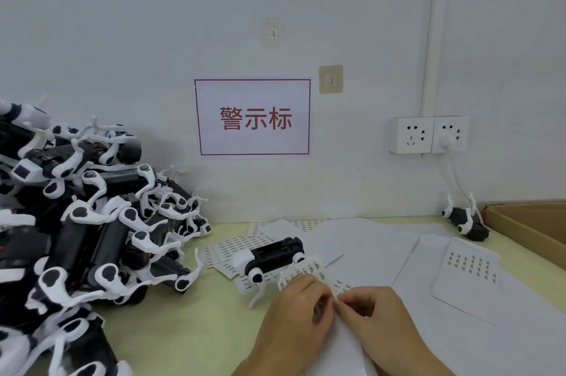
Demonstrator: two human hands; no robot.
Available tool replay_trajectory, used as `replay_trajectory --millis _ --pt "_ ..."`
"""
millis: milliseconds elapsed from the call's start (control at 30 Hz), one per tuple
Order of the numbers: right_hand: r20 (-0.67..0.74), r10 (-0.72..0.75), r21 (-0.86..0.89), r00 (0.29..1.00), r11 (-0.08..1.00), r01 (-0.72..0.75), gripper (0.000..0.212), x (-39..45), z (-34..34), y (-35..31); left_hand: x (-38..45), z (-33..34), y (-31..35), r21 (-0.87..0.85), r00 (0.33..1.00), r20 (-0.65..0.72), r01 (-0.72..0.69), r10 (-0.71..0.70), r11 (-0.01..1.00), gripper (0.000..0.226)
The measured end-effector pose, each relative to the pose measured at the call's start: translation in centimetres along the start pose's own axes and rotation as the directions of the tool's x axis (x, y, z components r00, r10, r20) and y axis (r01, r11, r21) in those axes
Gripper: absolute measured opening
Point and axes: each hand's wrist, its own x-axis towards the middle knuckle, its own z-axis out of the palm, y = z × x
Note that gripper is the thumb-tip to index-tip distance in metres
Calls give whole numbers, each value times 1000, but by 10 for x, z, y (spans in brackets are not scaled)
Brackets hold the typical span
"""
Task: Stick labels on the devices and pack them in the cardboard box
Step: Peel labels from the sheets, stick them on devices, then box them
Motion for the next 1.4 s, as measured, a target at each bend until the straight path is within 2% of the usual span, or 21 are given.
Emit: replay_trajectory --millis 133,267,500,900,1067,1200,1400 --pt "-16 -9 -12 1000 1000 9 17 1 0 1 0 -1 0 -38 1000 24 11 -10 999 20" --pt "-26 -48 -35 999 998 47 29 2 -2 0 3 -2 -2 -73 996 52 75 -71 995 14" --pt "12 -100 -87 995 991 101 25 0 -1 1 4 -3 -4 -97 986 74 159 -153 982 12" --pt "25 -99 -40 995 994 100 25 -5 -2 -4 -1 -1 -1 60 995 75 54 -59 997 15" --pt "35 -89 -21 995 996 90 27 -5 -1 -7 -1 -1 0 109 998 24 50 -53 993 15" --pt "35 -85 -33 996 996 87 27 -6 -2 -7 -1 -2 1 119 998 36 38 -43 992 13" --pt "-23 -49 -97 999 994 46 27 -3 -6 -5 -1 -3 -2 -13 980 60 193 -192 981 12"
